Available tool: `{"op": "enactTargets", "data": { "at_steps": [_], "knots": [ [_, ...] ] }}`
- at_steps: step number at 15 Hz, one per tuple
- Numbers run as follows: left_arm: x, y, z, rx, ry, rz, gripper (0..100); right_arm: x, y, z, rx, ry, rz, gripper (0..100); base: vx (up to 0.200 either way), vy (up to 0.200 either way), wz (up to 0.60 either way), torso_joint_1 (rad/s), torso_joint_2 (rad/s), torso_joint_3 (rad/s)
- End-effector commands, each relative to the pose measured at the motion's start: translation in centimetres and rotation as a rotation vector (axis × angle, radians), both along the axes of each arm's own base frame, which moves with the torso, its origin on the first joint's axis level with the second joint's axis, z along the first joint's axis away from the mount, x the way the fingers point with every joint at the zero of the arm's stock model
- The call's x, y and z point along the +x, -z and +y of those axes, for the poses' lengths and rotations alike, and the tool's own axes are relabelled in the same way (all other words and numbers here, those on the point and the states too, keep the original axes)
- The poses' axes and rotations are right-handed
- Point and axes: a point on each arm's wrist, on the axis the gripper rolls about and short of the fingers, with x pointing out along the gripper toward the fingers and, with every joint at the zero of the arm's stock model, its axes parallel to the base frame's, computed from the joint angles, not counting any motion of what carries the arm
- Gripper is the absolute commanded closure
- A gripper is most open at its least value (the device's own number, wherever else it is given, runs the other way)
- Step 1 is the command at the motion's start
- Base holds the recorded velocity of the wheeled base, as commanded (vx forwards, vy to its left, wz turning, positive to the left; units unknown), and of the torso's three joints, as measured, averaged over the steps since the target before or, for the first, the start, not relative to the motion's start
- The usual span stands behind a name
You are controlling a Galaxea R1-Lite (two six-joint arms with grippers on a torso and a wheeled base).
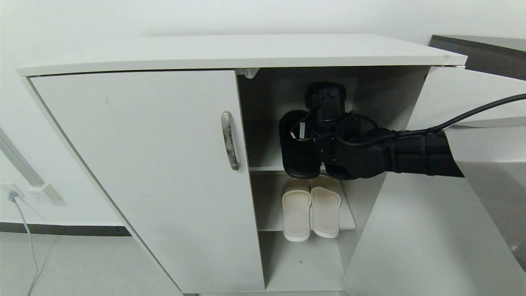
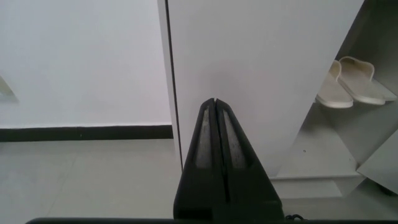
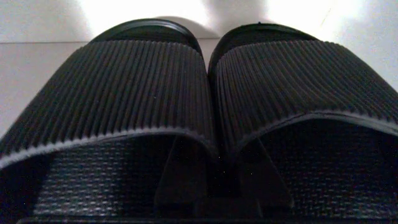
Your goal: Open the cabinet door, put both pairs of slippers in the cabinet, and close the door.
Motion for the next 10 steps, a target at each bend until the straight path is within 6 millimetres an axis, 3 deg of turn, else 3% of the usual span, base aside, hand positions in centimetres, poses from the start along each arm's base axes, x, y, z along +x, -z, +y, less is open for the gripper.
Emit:
{"op": "enactTargets", "data": {
  "at_steps": [1,10],
  "knots": [
    [0.0,0.0,0.0,0.0,-0.001,0.0,100,0.28,0.41,0.09,-0.004,0.003,0.005,100,0.0,0.0,0.0,0.0,0.0,0.0],
    [0.0,0.0,0.0,-0.002,-0.002,0.0,100,0.88,0.59,0.39,0.003,0.006,-0.006,100,0.0,0.0,0.0,0.0,0.0,0.0]
  ]
}}
